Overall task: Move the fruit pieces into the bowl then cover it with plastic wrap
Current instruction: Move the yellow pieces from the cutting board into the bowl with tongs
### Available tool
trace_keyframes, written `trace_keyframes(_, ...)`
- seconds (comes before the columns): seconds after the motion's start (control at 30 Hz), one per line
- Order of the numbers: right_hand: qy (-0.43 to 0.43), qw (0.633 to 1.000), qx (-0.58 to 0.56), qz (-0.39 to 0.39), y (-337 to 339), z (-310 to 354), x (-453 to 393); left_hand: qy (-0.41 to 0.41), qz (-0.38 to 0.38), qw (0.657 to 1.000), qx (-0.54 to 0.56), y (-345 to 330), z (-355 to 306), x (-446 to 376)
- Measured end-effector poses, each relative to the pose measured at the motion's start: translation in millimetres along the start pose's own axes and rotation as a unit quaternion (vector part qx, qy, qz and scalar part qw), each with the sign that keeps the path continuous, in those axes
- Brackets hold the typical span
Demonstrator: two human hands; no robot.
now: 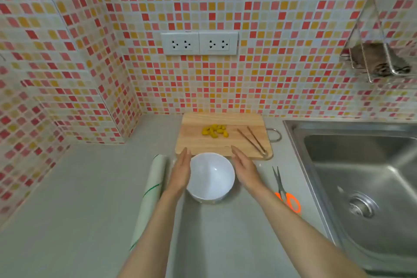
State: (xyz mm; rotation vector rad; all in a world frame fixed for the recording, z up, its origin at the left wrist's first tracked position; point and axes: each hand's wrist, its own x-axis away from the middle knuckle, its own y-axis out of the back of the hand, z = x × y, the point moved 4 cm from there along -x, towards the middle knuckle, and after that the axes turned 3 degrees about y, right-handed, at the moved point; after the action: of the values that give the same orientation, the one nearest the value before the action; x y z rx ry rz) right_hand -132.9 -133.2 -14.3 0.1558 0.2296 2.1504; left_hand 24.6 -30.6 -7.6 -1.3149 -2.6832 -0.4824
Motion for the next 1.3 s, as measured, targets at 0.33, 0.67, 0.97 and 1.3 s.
trace_keyframes(0.33, -0.048, 0.984, -0.163, -0.053, -27, -21, 18, 0.044, -0.047, 0.975, 0.214, -5, 23, 15)
trace_keyframes(0.67, -0.005, 0.995, -0.092, -0.045, -30, -24, 11, 0.048, -0.1, 0.952, 0.284, -11, 38, 16)
trace_keyframes(0.97, -0.003, 0.89, 0.419, -0.179, 60, -4, -75, 0.031, -0.119, 0.953, 0.278, -18, 37, 11)
trace_keyframes(1.3, 0.029, 0.903, 0.406, -0.135, 59, -25, -97, 0.019, -0.113, 0.958, 0.264, -22, 37, 6)
